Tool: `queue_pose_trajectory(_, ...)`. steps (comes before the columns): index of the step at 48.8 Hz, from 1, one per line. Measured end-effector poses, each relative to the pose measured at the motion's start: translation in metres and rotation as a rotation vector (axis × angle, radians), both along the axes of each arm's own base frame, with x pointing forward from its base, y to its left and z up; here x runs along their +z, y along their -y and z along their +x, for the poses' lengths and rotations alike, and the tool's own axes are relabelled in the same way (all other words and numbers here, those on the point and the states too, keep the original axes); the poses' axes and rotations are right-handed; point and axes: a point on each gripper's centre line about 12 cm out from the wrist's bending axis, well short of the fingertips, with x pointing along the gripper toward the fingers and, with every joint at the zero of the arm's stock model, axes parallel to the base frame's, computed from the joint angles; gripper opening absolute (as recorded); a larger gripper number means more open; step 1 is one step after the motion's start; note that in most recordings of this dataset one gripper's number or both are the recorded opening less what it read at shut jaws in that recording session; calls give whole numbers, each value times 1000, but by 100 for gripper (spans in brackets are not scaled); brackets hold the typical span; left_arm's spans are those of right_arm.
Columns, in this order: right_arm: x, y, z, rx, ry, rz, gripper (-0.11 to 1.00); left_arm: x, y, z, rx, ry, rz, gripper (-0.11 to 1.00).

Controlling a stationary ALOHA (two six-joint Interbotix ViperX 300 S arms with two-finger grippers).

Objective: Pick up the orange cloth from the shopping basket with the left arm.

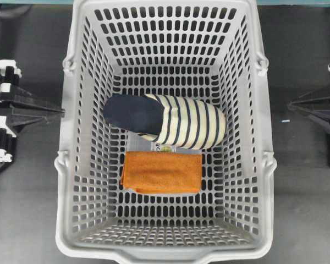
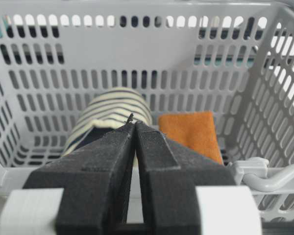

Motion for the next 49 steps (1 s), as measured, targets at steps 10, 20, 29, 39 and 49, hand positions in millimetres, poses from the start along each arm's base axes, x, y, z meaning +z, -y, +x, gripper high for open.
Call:
queue_pose_trajectory(10, 0, 0, 0, -1, 0, 29, 0, 29, 0, 13, -3, -95, -35, 0)
queue_pose_trajectory(20, 0, 1, 0, -2, -3, 41, 0, 59, 0, 35, 7, -278, -45, 0)
queue_pose_trajectory(29, -2, 2, 0, -8, -17, 41, 0, 73, 7, 70, -7, -491, -36, 0)
queue_pose_trajectory(39, -3, 2, 0, -9, -21, 46, 0, 68, 21, 112, -33, -700, -17, 0)
queue_pose_trajectory(49, -3, 2, 0, -9, -24, 46, 0, 49, 35, 165, -46, -859, -6, 0)
